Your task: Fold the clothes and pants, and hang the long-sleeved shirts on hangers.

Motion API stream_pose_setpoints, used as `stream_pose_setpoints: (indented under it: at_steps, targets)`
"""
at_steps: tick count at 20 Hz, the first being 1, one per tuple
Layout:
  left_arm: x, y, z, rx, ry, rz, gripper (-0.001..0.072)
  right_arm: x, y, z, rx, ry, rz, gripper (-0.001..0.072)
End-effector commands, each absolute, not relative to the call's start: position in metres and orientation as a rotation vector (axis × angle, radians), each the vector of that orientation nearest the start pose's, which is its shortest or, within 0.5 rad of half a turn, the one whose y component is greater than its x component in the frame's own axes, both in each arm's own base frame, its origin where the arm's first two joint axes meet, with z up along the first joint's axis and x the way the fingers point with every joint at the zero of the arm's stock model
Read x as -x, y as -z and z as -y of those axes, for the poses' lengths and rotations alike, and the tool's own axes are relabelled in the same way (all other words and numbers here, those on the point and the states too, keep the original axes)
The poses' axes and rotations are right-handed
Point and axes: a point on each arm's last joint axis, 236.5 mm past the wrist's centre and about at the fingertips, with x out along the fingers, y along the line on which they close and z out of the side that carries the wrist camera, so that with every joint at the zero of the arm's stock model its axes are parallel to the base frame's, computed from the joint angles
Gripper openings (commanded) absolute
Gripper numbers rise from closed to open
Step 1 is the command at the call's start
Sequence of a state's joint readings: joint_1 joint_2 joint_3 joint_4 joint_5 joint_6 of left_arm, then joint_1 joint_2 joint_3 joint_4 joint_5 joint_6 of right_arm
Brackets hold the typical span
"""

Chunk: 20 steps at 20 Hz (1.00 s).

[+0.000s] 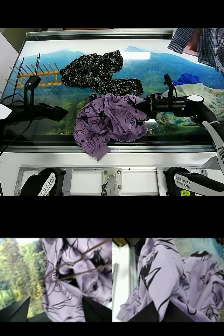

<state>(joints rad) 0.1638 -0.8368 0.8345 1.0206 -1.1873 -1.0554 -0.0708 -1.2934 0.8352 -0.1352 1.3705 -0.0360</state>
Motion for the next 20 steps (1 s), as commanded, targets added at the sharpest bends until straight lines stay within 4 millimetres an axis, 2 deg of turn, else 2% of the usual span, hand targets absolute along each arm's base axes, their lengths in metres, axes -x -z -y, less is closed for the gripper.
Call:
stream_pose_setpoints:
  at_steps: [1,3,6,9,12,15,19,20]
  targets:
    - [-0.299,-0.077,0.086,0.216,0.417,-1.006,0.067,-0.345,-0.118,-0.2,-0.155,-1.204,-0.396,0.0013]
    - [-0.301,-0.083,0.122,0.225,0.468,-0.974,0.067,-0.35,-0.137,-0.194,-0.125,-1.129,-0.356,0.0013]
    - [-0.307,-0.085,0.177,0.274,0.522,-0.892,0.0669,-0.348,-0.164,-0.19,-0.109,-1.07,-0.305,0.0013]
    - [-0.302,-0.056,0.209,0.318,0.537,-0.972,0.0669,-0.34,-0.181,-0.19,-0.096,-1.067,-0.273,0.0014]
    - [-0.312,-0.024,0.223,0.326,0.515,-1.055,0.0669,-0.336,-0.186,-0.191,-0.111,-1.068,-0.274,0.0014]
    - [-0.331,-0.011,0.231,0.33,0.498,-1.095,0.0669,-0.336,-0.187,-0.191,-0.112,-1.068,-0.274,0.0014]
    - [-0.341,0.007,0.236,0.325,0.485,-1.146,0.0663,-0.336,-0.186,-0.191,-0.112,-1.068,-0.274,0.0014]
    - [-0.341,0.01,0.236,0.325,0.482,-1.152,0.0464,-0.336,-0.186,-0.191,-0.112,-1.068,-0.275,0.0014]
